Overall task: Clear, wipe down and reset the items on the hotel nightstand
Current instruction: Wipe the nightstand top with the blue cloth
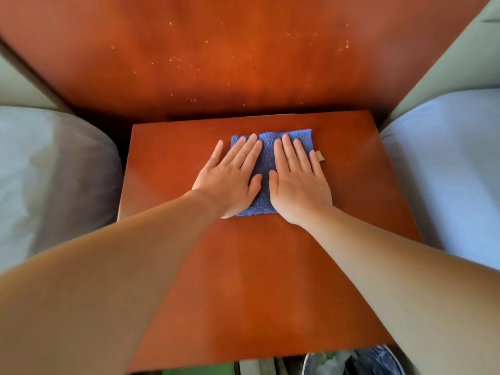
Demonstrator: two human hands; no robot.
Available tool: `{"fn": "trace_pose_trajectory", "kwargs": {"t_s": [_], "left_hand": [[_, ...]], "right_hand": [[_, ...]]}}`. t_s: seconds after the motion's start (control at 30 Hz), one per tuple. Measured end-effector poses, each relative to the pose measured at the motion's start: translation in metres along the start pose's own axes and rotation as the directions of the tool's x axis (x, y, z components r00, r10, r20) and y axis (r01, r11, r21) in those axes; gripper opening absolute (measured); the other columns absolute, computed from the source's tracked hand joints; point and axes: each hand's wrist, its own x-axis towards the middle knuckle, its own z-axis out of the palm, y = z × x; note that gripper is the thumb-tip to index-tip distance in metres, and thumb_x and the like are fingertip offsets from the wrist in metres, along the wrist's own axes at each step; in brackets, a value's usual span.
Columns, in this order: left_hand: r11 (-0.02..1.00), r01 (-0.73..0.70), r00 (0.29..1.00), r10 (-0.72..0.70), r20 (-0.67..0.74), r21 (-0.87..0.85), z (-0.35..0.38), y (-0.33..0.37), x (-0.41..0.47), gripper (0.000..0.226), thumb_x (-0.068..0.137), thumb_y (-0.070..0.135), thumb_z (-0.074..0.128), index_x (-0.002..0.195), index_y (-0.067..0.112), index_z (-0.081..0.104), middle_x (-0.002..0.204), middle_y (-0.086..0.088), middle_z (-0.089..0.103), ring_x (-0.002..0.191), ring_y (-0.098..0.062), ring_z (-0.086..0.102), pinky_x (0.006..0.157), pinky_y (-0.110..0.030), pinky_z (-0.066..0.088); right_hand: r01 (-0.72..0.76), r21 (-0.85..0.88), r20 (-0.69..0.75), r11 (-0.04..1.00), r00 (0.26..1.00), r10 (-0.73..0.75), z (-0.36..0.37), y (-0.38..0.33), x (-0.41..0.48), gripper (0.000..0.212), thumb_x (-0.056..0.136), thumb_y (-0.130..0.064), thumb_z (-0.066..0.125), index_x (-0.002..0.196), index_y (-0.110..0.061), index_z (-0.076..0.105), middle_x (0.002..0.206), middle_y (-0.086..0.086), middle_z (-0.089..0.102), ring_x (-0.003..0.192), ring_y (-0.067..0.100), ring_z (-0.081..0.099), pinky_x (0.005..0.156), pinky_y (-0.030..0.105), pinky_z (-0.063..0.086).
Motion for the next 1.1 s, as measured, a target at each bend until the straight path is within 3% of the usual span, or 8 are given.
{"fn": "trace_pose_trajectory", "kwargs": {"t_s": [0.2,0.4,0.5,0.6,0.77,0.87,1.1], "left_hand": [[1.000,0.003,1.000,-0.004,-0.008,-0.015,-0.009,-0.032,0.063,0.067,0.096,0.044,0.005,0.155,0.016,-0.009,0.164,0.001,-0.009,0.150,-0.013,-0.009,0.123,-0.040,-0.003],[0.999,0.007,1.000,-0.007,0.007,-0.035,-0.017,-0.042,0.089,0.063,0.101,0.043,0.016,0.155,0.011,0.012,0.159,-0.007,0.026,0.147,-0.020,0.021,0.122,-0.035,0.009],[0.999,0.038,0.999,-0.038,0.015,0.006,-0.019,-0.041,0.093,0.061,0.102,0.043,0.017,0.153,0.010,0.018,0.153,-0.009,0.036,0.141,-0.025,0.033,0.119,-0.037,0.019],[0.998,0.057,0.998,-0.058,0.032,0.030,-0.020,-0.038,0.092,0.062,0.102,0.043,0.015,0.154,0.010,0.013,0.156,-0.008,0.030,0.145,-0.024,0.026,0.122,-0.040,0.011],[0.993,0.109,0.993,-0.107,0.038,-0.037,-0.014,-0.029,0.077,0.061,0.104,0.040,0.013,0.156,0.012,-0.004,0.165,-0.003,0.001,0.151,-0.021,-0.001,0.122,-0.043,-0.001],[0.996,0.088,0.996,-0.088,0.031,0.003,-0.012,-0.023,0.054,0.061,0.104,0.039,0.011,0.155,0.012,-0.010,0.164,-0.003,-0.012,0.151,-0.020,-0.010,0.122,-0.046,-0.004],[0.996,0.090,0.995,-0.089,0.046,-0.027,-0.002,-0.003,-0.033,0.061,0.103,0.038,0.011,0.154,0.015,-0.014,0.163,-0.002,-0.018,0.150,-0.018,-0.014,0.121,-0.049,-0.004]], "right_hand": [[-0.005,-0.006,-0.013,1.000,1.000,0.005,-0.004,0.008,0.071,0.059,0.103,-0.037,0.015,0.155,-0.017,-0.006,0.163,0.000,-0.006,0.150,0.017,-0.007,0.121,0.039,-0.004],[0.041,-0.043,-0.067,0.998,0.997,-0.044,-0.008,0.013,0.100,0.055,0.103,-0.036,0.022,0.154,-0.017,0.019,0.157,0.002,0.028,0.145,0.021,0.020,0.121,0.040,0.008],[0.048,-0.033,-0.064,0.998,0.997,-0.050,-0.009,0.015,0.105,0.052,0.103,-0.036,0.022,0.152,-0.018,0.023,0.154,0.002,0.032,0.143,0.021,0.024,0.120,0.039,0.009],[0.032,-0.001,-0.028,0.999,0.999,-0.032,-0.009,0.014,0.107,0.053,0.104,-0.036,0.018,0.154,-0.020,0.014,0.161,0.000,0.018,0.148,0.019,0.012,0.121,0.039,0.005],[-0.018,-0.007,0.008,1.000,1.000,0.018,-0.004,0.009,0.093,0.055,0.104,-0.037,0.012,0.155,-0.021,-0.003,0.164,-0.001,-0.005,0.150,0.017,-0.004,0.121,0.039,-0.003],[-0.028,-0.007,-0.003,1.000,1.000,0.028,0.000,0.002,0.070,0.057,0.104,-0.037,0.012,0.155,-0.020,-0.007,0.163,0.000,-0.009,0.150,0.017,-0.008,0.121,0.040,-0.004],[-0.018,0.008,-0.007,1.000,1.000,0.018,0.005,-0.029,-0.015,0.058,0.104,-0.038,0.013,0.155,-0.020,-0.008,0.163,0.001,-0.010,0.150,0.018,-0.009,0.121,0.040,-0.005]]}}
